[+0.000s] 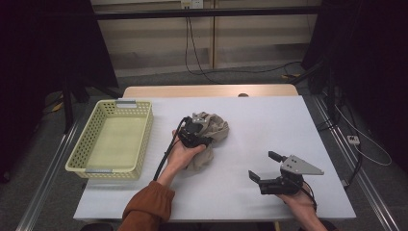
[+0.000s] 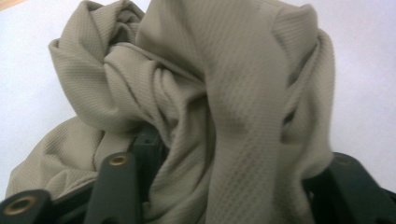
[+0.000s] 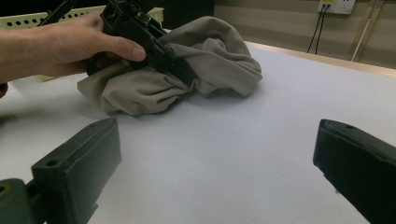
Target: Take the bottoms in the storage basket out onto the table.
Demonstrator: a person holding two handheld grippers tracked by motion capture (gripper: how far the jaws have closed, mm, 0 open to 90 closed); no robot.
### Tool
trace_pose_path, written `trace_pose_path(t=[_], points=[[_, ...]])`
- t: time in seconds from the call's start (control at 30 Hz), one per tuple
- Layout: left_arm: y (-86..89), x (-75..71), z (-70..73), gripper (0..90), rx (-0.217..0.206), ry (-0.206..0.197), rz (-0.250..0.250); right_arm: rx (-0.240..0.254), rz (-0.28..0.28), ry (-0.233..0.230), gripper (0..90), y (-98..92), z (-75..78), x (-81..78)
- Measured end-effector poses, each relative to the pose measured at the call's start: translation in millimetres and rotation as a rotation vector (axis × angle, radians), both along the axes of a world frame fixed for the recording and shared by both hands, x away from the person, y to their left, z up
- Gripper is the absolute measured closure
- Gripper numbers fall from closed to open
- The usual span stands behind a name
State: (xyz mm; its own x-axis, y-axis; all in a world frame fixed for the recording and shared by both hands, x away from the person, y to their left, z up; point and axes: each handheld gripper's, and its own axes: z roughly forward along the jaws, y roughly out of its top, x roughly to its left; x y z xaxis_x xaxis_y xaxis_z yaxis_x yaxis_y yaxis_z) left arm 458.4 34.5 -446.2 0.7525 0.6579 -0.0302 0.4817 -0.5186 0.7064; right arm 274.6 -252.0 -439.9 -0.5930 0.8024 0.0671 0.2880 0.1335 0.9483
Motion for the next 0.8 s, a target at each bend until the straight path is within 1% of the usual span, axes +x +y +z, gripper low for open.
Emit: trace_pose_path(t=[0.03, 0.07, 0.1, 0.13, 0.2, 0.27, 0.4, 0.43, 0.53, 0.57, 0.6, 0.67, 0.7, 0.8], points=[[-0.7, -0.7, -0.1, 41.9, 0.009, -0.006, 0.009, 0.001, 0.000, -0.001, 0.9, 0.0, 0.0, -0.1], [-1.4, -0.9, -0.5, 40.5, 0.006, -0.003, 0.009, 0.002, 0.001, -0.001, 0.9, 0.1, 0.1, -0.3], [-1.8, -0.7, -1.0, 37.8, 0.004, 0.004, -0.017, 0.001, 0.003, -0.001, 0.9, 0.2, 0.2, -0.5], [-2.4, -1.5, -1.2, 34.4, 0.005, 0.007, -0.025, 0.000, 0.004, -0.002, 0.9, 0.3, 0.2, -0.5], [-2.3, -2.0, -0.7, 30.6, 0.008, 0.011, -0.020, -0.001, 0.004, -0.002, 0.9, 0.2, 0.0, -0.4], [-2.0, -1.5, -0.8, 26.0, -0.010, 0.023, -0.017, -0.001, 0.001, -0.001, 0.9, -0.1, 0.0, -0.4], [-1.5, -2.0, 0.4, 17.9, -0.023, 0.033, -0.014, -0.001, -0.001, -0.001, 0.9, -0.4, -0.2, -0.3], [-1.0, -2.0, 1.2, 17.3, -0.025, 0.033, -0.017, -0.001, -0.002, 0.001, 0.9, -0.5, -0.4, -0.1], [-1.1, -2.5, 2.3, 14.5, -0.049, 0.045, -0.009, 0.003, -0.004, 0.001, 0.9, -1.0, -0.6, 0.8], [-0.5, -2.4, 3.3, 14.1, -0.041, 0.038, -0.014, 0.006, -0.001, 0.002, 0.9, -1.1, -0.8, 0.9], [-0.6, -2.7, 3.7, 13.1, -0.050, 0.044, -0.013, 0.006, 0.001, 0.002, 0.9, -1.3, -0.9, 0.9], [0.2, -2.9, 5.2, 11.9, -0.046, 0.034, -0.009, 0.010, 0.002, 0.001, 0.9, -2.5, -1.2, 0.6], [0.2, -3.3, 5.5, 11.3, -0.055, 0.039, -0.004, 0.014, -0.001, 0.004, 0.9, -3.4, -1.3, 0.4], [1.0, -5.0, 8.3, 10.0, -0.057, 0.051, 0.011, 0.021, -0.002, 0.005, 0.9, -3.8, -1.0, 0.6]])
